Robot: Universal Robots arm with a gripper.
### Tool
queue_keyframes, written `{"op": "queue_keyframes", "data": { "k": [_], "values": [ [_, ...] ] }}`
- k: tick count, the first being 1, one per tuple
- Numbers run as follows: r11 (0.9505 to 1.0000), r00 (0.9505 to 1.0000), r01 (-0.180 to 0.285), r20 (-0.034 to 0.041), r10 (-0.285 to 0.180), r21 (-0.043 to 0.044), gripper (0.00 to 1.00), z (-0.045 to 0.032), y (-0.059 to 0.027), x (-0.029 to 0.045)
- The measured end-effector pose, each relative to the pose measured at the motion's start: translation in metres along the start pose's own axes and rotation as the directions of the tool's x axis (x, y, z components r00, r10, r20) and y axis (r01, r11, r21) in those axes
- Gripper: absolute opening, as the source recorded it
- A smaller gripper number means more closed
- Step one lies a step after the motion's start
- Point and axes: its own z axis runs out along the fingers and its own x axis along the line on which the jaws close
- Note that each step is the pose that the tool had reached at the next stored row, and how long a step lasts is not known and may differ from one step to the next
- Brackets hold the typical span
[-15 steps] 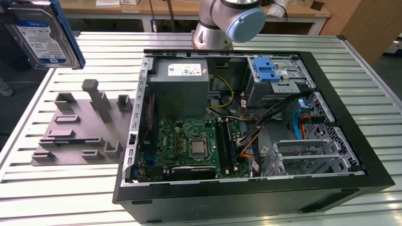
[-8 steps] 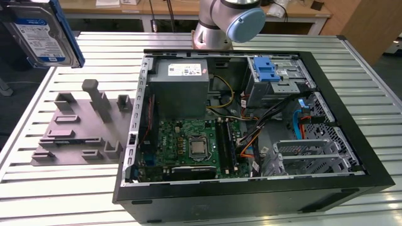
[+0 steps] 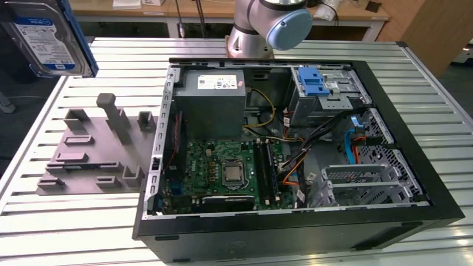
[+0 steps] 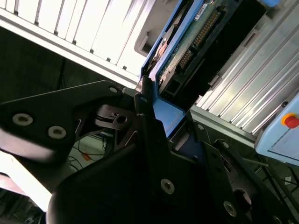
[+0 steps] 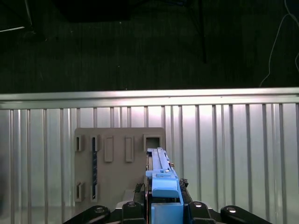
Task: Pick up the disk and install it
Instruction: 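Pick up the disk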
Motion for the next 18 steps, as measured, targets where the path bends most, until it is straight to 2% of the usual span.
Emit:
{"op": "queue_keyframes", "data": {
  "k": [18],
  "values": [
    [1.0, 1.0, 0.0, 0.0, 0.0, 0.0, 0.36, -0.0199, 0.0002, -0.0001]
  ]
}}
